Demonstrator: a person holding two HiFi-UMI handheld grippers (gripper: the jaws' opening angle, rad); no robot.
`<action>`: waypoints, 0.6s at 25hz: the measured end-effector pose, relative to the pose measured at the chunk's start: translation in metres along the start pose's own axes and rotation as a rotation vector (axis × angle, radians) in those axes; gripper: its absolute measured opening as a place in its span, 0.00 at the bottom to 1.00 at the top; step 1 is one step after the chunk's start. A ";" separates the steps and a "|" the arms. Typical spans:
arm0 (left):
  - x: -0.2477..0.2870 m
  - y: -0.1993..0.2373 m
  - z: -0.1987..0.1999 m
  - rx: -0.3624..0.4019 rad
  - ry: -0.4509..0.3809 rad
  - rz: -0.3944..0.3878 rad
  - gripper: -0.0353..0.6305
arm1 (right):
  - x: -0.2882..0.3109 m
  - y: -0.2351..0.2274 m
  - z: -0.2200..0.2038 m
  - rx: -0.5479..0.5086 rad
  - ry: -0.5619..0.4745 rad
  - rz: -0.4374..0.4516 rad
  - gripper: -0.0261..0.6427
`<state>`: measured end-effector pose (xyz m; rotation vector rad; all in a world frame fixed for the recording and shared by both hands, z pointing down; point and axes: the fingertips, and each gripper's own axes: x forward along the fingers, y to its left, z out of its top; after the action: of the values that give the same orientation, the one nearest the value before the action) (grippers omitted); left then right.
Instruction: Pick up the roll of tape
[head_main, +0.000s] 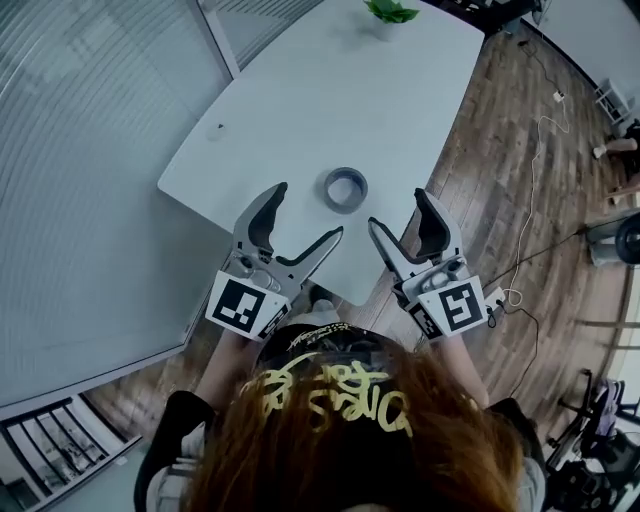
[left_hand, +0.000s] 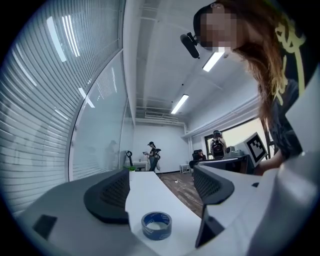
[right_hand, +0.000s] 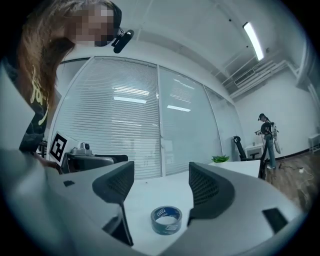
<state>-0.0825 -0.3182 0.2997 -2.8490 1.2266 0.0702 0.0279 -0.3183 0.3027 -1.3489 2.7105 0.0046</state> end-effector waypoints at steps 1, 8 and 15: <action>0.006 0.006 0.000 -0.001 0.003 -0.010 0.65 | 0.008 -0.003 0.003 0.008 -0.015 -0.002 0.52; 0.037 0.033 -0.004 -0.004 0.021 -0.080 0.65 | 0.039 -0.026 -0.005 0.005 0.013 -0.067 0.52; 0.059 0.041 -0.004 -0.001 0.027 -0.128 0.65 | 0.051 -0.041 0.006 0.032 -0.032 -0.056 0.52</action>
<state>-0.0713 -0.3895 0.2992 -2.9301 1.0461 0.0292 0.0308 -0.3838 0.2936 -1.4029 2.6347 -0.0222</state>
